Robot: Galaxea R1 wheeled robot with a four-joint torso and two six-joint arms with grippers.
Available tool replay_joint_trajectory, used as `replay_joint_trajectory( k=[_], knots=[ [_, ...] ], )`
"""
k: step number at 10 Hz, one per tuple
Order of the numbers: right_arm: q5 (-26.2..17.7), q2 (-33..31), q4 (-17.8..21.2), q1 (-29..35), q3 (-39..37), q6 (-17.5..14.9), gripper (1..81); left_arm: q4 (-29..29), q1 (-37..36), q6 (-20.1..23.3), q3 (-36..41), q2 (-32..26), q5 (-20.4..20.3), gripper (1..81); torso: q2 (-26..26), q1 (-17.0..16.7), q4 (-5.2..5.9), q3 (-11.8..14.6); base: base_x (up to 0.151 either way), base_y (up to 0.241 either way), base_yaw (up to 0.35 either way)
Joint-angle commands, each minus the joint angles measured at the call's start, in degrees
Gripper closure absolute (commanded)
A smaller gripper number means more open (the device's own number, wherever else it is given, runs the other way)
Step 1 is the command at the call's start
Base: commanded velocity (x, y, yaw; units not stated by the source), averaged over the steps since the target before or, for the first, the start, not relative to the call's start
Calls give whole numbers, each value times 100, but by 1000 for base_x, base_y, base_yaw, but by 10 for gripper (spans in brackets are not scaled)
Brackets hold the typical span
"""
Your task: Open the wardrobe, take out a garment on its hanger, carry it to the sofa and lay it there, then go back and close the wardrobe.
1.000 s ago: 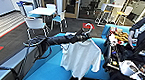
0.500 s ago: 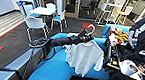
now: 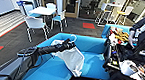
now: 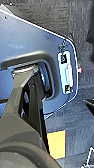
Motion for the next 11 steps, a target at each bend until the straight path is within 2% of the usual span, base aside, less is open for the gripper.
replay_joint_trajectory(
  k=[1, 4, 10, 11],
  knots=[
    [-382, -14, -31, -92, 50, -6, 10, 386, -1277, 60, -195, 99, -180, 811, 0, 0, 0, 0, 0, 0, 0],
    [-382, -6, -31, -93, 50, -6, 10, 790, -1128, 60, -213, -358, 30, 811, 0, 0, 0, 0, 0, 0, 0],
    [-330, -6, -31, -128, 41, -6, 10, 1352, -681, 78, -212, -920, 66, 811, 0, 0, 0, 0, 0, 0, 0],
    [-330, -6, -31, -128, 41, -6, 10, 1458, -531, 78, -204, -999, 66, 811, 0, 0, -147, 0, 0, 0, 0]
  ],
)
